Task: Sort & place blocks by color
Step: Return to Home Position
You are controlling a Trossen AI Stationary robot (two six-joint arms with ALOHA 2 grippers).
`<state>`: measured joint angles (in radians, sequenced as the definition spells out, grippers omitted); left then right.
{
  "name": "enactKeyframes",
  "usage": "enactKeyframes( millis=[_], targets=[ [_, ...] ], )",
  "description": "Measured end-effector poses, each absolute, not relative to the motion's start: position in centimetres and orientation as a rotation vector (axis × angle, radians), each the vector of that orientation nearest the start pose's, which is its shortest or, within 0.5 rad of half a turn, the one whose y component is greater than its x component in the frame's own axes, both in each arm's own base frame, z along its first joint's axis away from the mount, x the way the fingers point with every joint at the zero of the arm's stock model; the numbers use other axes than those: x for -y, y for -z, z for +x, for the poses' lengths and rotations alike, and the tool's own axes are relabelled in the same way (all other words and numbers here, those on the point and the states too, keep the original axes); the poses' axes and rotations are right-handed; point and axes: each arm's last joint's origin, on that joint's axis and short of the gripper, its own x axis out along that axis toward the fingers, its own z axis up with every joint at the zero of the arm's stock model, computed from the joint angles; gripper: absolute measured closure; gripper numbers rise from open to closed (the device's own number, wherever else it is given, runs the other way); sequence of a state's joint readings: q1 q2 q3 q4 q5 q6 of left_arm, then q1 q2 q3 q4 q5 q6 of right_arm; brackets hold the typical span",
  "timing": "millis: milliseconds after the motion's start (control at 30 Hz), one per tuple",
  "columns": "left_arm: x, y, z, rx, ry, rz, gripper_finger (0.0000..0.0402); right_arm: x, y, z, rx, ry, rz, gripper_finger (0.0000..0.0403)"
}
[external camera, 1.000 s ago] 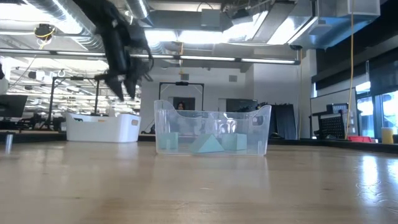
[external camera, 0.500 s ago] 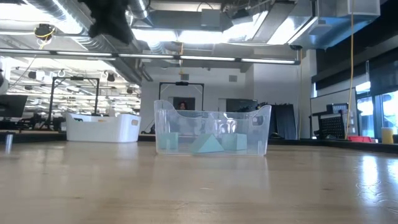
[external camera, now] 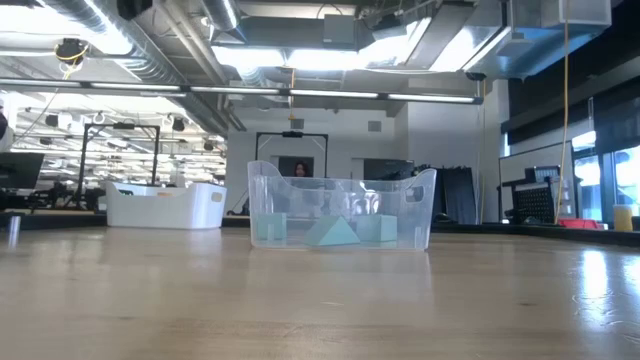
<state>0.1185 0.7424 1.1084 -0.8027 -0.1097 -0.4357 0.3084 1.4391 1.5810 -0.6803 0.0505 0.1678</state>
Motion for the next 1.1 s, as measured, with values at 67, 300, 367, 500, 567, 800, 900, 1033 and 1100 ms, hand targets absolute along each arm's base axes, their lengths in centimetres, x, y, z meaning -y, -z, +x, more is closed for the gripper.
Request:
enactKeyframes(
  millis=[67, 300, 367, 500, 567, 800, 900, 1033, 1100],
  targets=[
    [-1.4, -38.7, 11.2, -0.361, -0.289, -0.424, 0.0401, -9.1, -41.0, 28.9, -0.543, -0.217, 0.041, 0.0227],
    [-0.7, -39.7, 7.5, -0.238, -0.232, -0.39, 0.0401, -9.2, -41.1, 28.9, -0.535, -0.223, 0.026, 0.0304],
    [-0.6, -39.9, 6.5, -0.209, -0.213, -0.374, 0.0401, -9.2, -41.1, 28.9, -0.535, -0.224, 0.025, 0.0327],
    [-0.4, -40.1, 4.7, -0.162, -0.136, -0.336, 0.0401, -9.2, -41.0, 28.9, -0.537, -0.223, 0.026, 0.0385],
    [-0.2, -40.2, 3.7, -0.137, -0.097, -0.312, 0.0401, -9.2, -41.0, 28.8, -0.547, -0.222, 0.02, 0.0396],
    [0.0, -39.1, 1.2, -0.179, -0.05, -0.28, 0.0401, -8.7, -40.2, 28.3, -0.634, -0.131, -0.018, 0.04],
    [0.0, -38.6, 0.6, -0.211, -0.054, -0.276, 0.0401, -8.3, -40.0, 27.6, -0.693, -0.108, -0.008, 0.0401],
    [0.1, -38.8, -0.1, -0.164, -0.021, -0.218, 0.0401, -7.7, -40.3, 26.0, -0.749, -0.1, -0.021, 0.0401],
    [0.1, -38.9, -0.9, -0.128, -0.017, -0.196, 0.0401, -7.2, -40.8, 24.9, -0.753, -0.092, -0.018, 0.0402]
  ],
)
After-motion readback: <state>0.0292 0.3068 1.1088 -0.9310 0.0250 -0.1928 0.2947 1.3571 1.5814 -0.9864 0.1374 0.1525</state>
